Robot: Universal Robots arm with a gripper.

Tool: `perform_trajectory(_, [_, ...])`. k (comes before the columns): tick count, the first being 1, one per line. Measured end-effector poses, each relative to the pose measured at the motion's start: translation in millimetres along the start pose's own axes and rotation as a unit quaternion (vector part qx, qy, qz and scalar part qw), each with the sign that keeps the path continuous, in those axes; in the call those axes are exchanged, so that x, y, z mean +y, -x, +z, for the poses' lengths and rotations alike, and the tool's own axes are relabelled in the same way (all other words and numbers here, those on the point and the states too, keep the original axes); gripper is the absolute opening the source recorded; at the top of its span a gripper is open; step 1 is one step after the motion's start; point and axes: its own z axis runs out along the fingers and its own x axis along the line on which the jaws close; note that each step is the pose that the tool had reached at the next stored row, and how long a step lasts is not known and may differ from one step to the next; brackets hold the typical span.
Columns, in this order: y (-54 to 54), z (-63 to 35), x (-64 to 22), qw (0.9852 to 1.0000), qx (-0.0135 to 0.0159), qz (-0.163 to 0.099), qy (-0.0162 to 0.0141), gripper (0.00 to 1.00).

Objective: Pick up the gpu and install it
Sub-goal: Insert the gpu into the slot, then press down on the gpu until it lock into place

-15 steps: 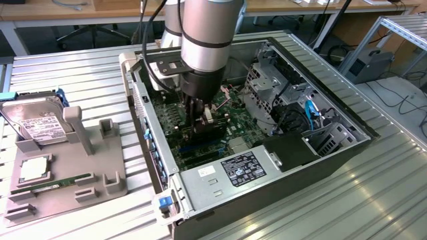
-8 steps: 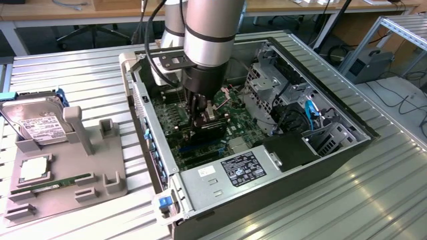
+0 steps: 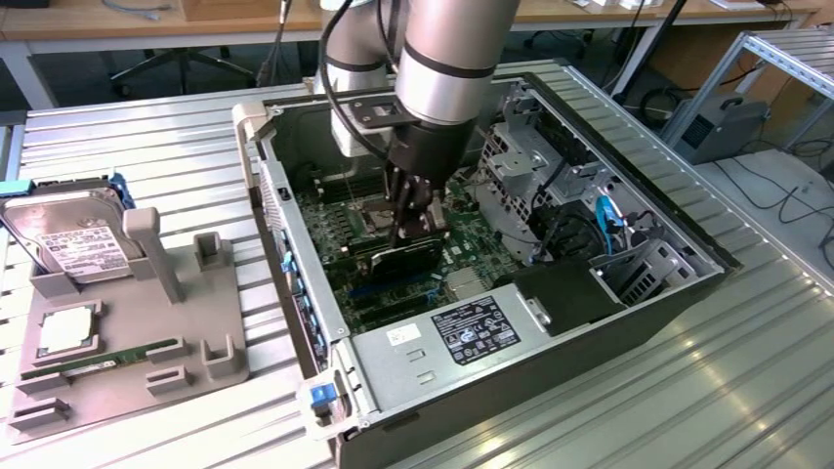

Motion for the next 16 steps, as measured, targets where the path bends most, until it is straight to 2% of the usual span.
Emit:
perform_trajectory(3, [0.0,-0.2,-3.5,1.0000,0.0000,0.000,0.0025,0.11])
perform_trajectory(14, [0.0,-0.3,-3.5,1.0000,0.0000,0.000,0.0027,0.11])
perform_trajectory(16, [0.0,1.3,-0.3,1.0000,0.0001,0.000,0.0026,0.11])
